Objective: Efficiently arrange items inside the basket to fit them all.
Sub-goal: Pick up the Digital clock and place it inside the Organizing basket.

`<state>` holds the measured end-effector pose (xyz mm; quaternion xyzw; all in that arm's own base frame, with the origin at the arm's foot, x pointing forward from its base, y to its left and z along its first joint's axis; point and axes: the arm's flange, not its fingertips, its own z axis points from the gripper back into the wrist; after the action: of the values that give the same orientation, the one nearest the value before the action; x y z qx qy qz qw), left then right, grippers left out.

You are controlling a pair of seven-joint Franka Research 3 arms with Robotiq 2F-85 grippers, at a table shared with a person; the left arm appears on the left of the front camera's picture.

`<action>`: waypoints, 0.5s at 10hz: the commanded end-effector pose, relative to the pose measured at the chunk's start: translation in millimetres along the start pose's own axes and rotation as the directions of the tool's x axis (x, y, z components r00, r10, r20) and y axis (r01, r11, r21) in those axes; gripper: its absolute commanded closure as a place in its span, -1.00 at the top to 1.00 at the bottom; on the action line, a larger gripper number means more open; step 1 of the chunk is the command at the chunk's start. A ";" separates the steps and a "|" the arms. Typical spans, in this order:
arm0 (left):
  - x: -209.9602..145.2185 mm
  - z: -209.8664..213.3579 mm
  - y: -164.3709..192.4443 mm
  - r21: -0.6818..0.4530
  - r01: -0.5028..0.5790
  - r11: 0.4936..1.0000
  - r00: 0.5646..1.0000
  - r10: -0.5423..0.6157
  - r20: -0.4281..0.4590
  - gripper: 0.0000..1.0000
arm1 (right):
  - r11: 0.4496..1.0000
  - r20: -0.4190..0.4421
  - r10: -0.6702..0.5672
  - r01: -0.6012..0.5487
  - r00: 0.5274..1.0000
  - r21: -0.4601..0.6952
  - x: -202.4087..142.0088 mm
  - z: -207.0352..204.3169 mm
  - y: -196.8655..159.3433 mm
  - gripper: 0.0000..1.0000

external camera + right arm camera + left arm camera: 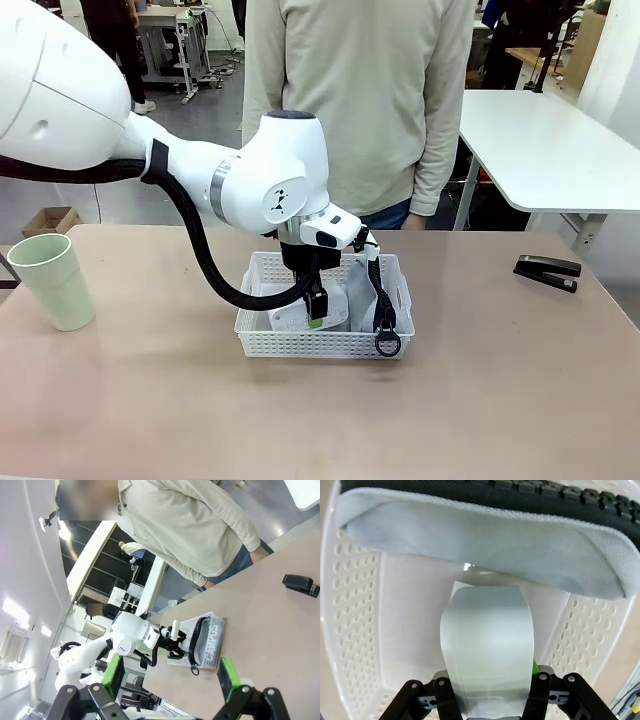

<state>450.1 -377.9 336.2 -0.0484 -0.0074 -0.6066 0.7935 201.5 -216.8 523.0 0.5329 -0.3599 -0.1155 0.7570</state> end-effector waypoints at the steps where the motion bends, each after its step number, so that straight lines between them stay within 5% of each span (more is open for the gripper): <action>1: 2.5 5.9 0.4 0.000 -0.005 1.000 1.000 0.005 -0.029 0.03 | 0.999 0.017 0.026 -0.027 1.000 0.022 1.9 -1.1 0.6 1.00; 2: 2.7 4.8 2.1 -0.005 -0.002 1.000 0.999 0.002 -0.035 0.21 | 0.999 0.017 0.026 -0.027 1.000 0.022 1.9 -1.1 0.6 1.00; 3: 2.8 4.0 2.5 -0.020 0.006 1.000 0.999 -0.007 -0.044 1.00 | 0.999 0.017 0.026 -0.027 1.000 0.022 1.9 -1.1 0.6 1.00; 5: 2.4 3.9 2.5 -0.014 0.011 1.000 0.999 -0.011 -0.045 1.00 | 0.999 0.017 0.026 -0.027 1.000 0.022 1.9 -1.1 0.6 1.00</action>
<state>452.0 -378.7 338.6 -0.0493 0.0122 -0.6075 0.7927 201.5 -216.8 523.0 0.5330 -0.3600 -0.1154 0.7570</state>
